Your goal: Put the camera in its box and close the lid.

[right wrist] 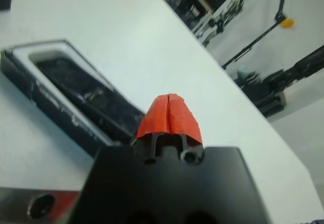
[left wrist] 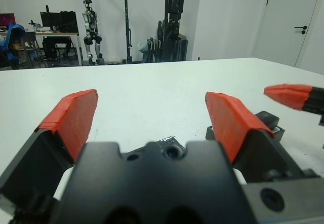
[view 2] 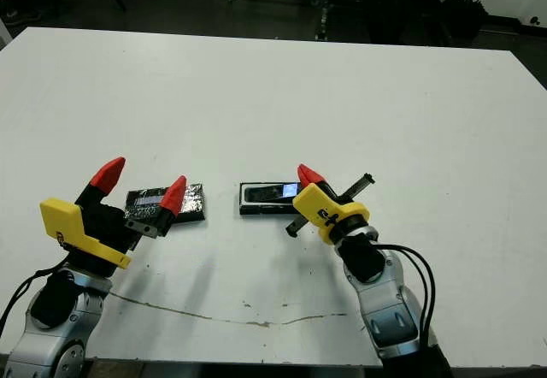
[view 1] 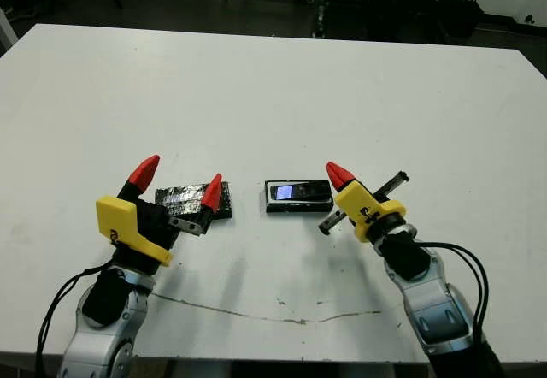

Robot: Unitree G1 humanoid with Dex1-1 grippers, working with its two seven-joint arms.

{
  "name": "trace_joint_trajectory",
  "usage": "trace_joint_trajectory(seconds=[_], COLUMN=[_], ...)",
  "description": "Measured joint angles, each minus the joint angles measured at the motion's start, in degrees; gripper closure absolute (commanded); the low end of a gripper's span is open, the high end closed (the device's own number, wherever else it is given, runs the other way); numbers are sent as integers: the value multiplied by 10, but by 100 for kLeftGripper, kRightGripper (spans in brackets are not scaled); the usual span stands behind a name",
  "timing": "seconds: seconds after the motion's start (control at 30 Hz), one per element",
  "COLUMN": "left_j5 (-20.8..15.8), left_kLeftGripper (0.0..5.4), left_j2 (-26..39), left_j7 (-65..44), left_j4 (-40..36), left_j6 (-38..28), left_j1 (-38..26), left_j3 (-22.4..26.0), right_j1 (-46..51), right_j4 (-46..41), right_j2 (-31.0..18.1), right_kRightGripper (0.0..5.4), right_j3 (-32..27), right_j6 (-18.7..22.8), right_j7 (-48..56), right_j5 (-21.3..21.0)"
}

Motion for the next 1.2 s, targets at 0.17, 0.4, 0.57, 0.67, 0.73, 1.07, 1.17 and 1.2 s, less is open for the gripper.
trace_joint_trajectory(seconds=[0.17, 0.4, 0.57, 0.67, 0.73, 1.07, 1.17, 1.2], left_j5=[1, 1, 0, 0, 0, -11, -7, -6], left_kLeftGripper=[0, 0, 0, 0, 0, 0, 0, 0], left_j2=[0, 0, 0, 0, 0, -2, -1, 0], left_j7=[0, 0, 0, 0, 0, 0, 0, 0], left_j4=[0, -4, -6, -8, -9, -13, -13, -13], left_j6=[0, 0, 0, 0, 0, 0, 0, 0], left_j1=[1, 5, 5, 6, 7, 8, 7, 7], left_j3=[-1, -3, -3, -4, -4, -5, -5, -4], right_j1=[-4, -4, 6, 12, 18, 30, 42, 47], right_j4=[24, 37, 29, 23, 16, -5, -27, -38], right_j2=[5, 6, 3, 1, 1, -5, -6, -6], right_kRightGripper=[538, 538, 538, 538, 538, 538, 538, 538], right_j3=[4, 11, 18, 24, 28, 33, 21, 13], right_j6=[3, 2, -9, -22, -26, -28, -32, -41], right_j7=[-5, -5, -3, 7, 13, 27, 24, 20], right_j5=[1, 4, 8, 18, 24, 28, 38, 41])
